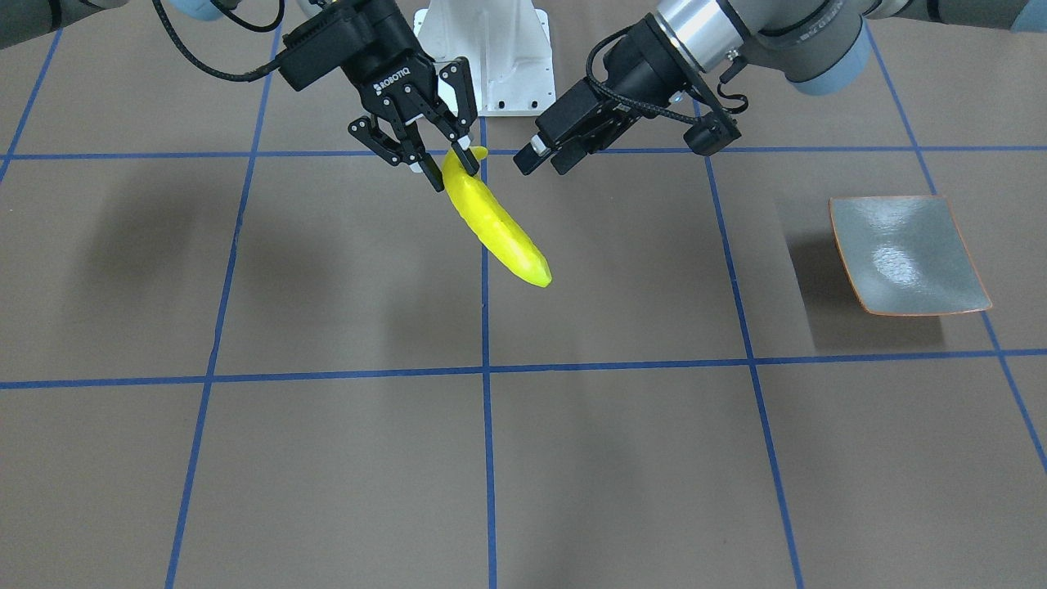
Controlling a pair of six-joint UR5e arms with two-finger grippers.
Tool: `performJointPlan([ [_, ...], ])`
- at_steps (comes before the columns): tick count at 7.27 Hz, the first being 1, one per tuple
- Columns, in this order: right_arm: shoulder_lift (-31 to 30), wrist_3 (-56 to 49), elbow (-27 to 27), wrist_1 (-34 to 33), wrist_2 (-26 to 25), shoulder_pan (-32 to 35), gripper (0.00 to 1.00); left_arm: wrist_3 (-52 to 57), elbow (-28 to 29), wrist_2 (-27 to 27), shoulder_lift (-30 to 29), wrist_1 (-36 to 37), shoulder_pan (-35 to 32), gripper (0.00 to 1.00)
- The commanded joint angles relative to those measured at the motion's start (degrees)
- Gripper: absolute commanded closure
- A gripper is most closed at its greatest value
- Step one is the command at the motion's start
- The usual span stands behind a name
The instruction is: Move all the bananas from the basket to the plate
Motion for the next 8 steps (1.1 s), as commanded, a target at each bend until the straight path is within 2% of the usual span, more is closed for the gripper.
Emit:
performJointPlan([
  [1,-0.2,0.7,2.0,0.0,-2.8,-2.5,1.00,-5.6,1.0,3.4,-1.2,-1.8,0.1,0.00],
  [2,-0.7,0.7,2.8,0.0,-3.5,-3.2,1.00,-7.5,1.7,5.3,-1.7,-1.8,0.1,0.00],
  [6,-0.6,0.7,3.7,0.0,-3.7,-3.5,1.00,-6.8,4.9,5.3,-1.9,-1.9,0.4,0.02],
  [7,-0.6,0.7,3.6,0.0,-3.7,-3.5,1.00,-6.8,4.6,5.2,-2.0,-1.9,0.4,0.25],
  [8,-0.6,0.7,3.6,0.0,-3.6,-3.5,1.00,-6.8,4.4,5.2,-2.2,-1.9,0.4,0.56],
])
